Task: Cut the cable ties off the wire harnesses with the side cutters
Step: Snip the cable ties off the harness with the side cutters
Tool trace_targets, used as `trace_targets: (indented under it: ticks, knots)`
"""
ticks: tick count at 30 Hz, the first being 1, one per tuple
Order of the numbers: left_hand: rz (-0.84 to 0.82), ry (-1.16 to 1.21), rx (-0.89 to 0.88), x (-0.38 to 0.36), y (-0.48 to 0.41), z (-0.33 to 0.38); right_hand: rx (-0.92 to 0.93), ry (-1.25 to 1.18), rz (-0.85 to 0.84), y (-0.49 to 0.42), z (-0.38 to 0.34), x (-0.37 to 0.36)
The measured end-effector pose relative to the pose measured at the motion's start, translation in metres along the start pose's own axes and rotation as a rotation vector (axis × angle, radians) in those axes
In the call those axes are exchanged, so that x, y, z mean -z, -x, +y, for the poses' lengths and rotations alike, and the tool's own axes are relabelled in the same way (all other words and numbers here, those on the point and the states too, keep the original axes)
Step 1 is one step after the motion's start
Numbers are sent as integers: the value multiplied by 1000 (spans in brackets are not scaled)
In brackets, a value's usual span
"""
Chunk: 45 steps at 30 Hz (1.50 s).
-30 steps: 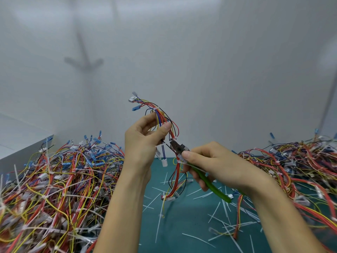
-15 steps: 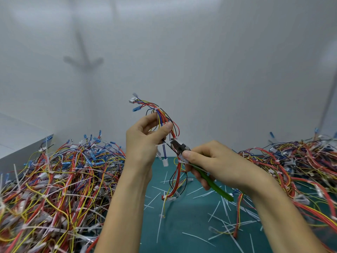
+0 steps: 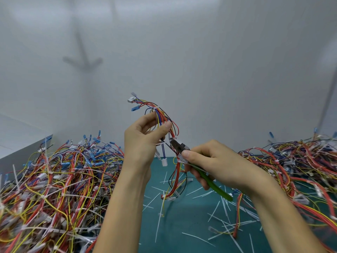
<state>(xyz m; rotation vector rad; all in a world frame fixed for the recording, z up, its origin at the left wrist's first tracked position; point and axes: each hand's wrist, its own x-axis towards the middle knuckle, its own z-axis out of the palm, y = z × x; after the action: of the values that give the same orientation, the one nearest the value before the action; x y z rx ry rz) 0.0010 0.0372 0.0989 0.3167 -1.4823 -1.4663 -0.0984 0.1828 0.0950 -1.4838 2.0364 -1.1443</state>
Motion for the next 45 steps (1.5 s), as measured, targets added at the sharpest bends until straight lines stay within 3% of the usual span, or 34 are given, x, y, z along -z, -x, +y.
trace_targets:
  ticks: [14,28,33,40,45]
  knots:
    - [-6,-32,17,0,-1,-2,20,31,25,2,-2,-1]
    - [134,30,92,6,-4,-3,139,54,289,-2,-1,7]
    - [40,43,126,1,-1,-1,113,24,275,-6,-1,0]
    - [-188,85,120,0,2,1,127,-168,432,-11,-2,-8]
    - [-257,-156,69,10,0,1,178,-303,427,-8,-2,-1]
